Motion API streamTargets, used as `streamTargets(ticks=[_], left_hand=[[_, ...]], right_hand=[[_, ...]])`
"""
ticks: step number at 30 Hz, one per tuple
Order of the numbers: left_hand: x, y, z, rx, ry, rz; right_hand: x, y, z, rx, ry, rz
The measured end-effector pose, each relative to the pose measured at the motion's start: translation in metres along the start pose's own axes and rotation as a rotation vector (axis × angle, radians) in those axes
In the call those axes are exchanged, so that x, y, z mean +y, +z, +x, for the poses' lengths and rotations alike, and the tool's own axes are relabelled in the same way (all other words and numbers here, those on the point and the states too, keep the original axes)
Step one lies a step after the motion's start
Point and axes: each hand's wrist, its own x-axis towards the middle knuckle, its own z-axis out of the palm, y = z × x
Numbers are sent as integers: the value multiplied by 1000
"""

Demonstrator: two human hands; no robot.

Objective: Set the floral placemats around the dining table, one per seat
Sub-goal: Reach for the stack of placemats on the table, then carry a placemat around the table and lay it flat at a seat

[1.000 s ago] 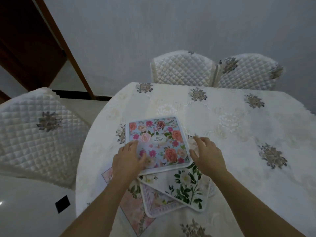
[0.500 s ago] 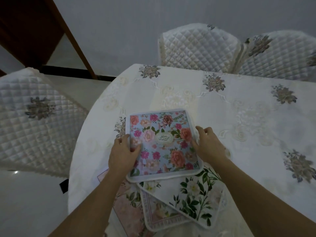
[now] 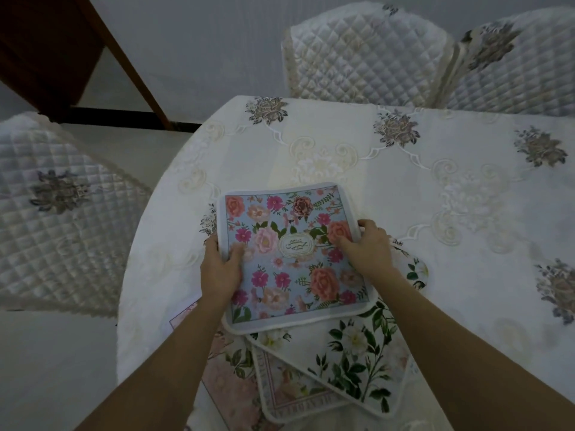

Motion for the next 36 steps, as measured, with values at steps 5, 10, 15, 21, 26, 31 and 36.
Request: streamTargets(ticks=[5, 10, 15, 21, 26, 31, 36], left_hand=[[-1, -1, -3, -33, 28, -67], [14, -3, -22, -69, 82, -88], [39, -7, -44, -85, 105, -157], [56, -17, -82, -86, 152, -221], [65, -27, -114, -76, 165, -221], [74, -35, -134, -99, 202, -233], [80, -23, -149, -227, 254, -203]], right_hand=[[-1, 0, -6, -14, -12, 187], [2, -13, -24, 6, -34, 171], [6, -42, -45, 66, -42, 247], [14, -69, -81, 92, -151, 171], [25, -84, -111, 102, -166, 252], [28, -99, -146, 164, -180, 314], [41, -119, -191, 298, -97, 284]])
